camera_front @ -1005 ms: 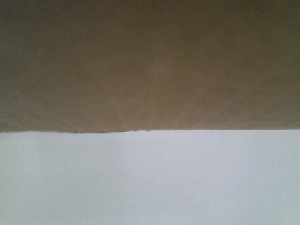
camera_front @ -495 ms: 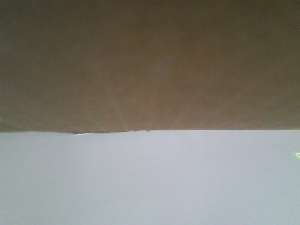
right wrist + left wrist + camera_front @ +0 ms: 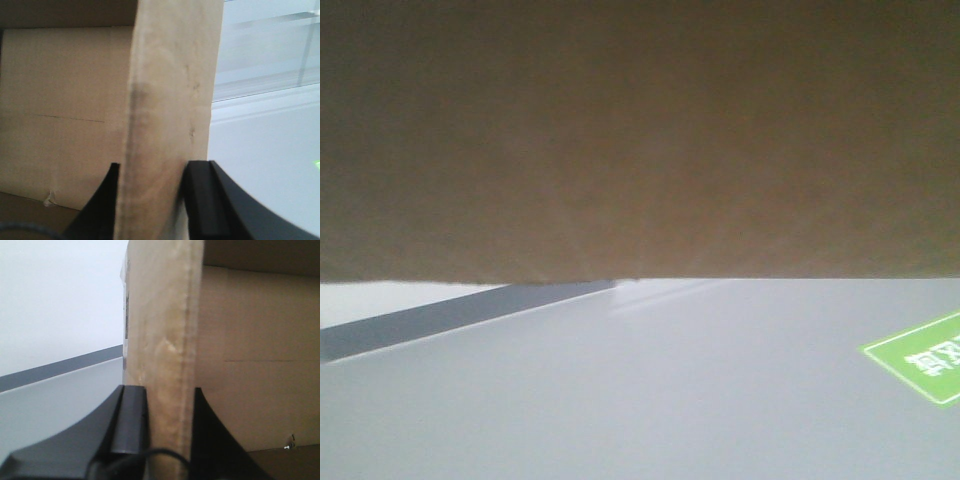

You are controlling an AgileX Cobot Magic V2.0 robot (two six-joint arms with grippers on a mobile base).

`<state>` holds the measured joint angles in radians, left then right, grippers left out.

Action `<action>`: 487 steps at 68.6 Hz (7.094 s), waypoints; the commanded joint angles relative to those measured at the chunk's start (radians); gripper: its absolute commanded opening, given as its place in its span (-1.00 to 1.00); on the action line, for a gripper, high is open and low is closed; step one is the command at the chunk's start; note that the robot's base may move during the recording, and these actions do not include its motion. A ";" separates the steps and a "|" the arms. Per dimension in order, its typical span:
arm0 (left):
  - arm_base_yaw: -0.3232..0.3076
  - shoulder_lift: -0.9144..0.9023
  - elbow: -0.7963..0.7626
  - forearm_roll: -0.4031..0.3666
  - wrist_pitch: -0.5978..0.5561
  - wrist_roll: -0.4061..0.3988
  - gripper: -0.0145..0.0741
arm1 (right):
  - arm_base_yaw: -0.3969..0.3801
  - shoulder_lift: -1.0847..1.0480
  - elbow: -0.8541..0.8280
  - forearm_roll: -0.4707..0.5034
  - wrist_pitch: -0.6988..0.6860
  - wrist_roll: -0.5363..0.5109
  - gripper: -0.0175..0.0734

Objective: Grab box from left shelf to table start
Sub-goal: 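Drive across the floor carrying the box in both grippers, then drive toward the white table holding the box level, then lower the box with both grippers onto the white table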

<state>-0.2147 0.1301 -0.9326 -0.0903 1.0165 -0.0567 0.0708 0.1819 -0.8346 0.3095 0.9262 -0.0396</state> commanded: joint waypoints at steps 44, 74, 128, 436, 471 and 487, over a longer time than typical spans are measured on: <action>-0.009 0.008 -0.038 -0.053 -0.131 -0.030 -0.88 | -0.004 0.017 -0.027 -0.041 -0.077 0.007 -0.49; -0.009 0.008 -0.038 -0.055 -0.131 -0.030 -0.88 | -0.005 0.017 -0.027 -0.041 -0.078 0.007 -0.49; -0.009 0.008 -0.038 -0.055 -0.131 -0.030 -0.88 | -0.005 0.017 -0.027 -0.041 -0.078 0.007 -0.49; -0.009 0.008 -0.038 -0.055 -0.131 -0.030 -0.90 | -0.005 0.017 -0.027 -0.041 -0.078 0.007 -0.49; -0.009 0.008 -0.038 -0.056 -0.136 -0.030 -0.90 | -0.005 0.017 -0.027 -0.040 -0.078 0.007 -0.49; -0.009 0.087 -0.068 -0.052 -0.181 -0.030 -0.90 | -0.005 0.075 -0.057 -0.040 -0.094 0.007 -0.49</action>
<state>-0.2147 0.1577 -0.9409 -0.0903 1.0065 -0.0567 0.0693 0.1951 -0.8442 0.3095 0.9388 -0.0396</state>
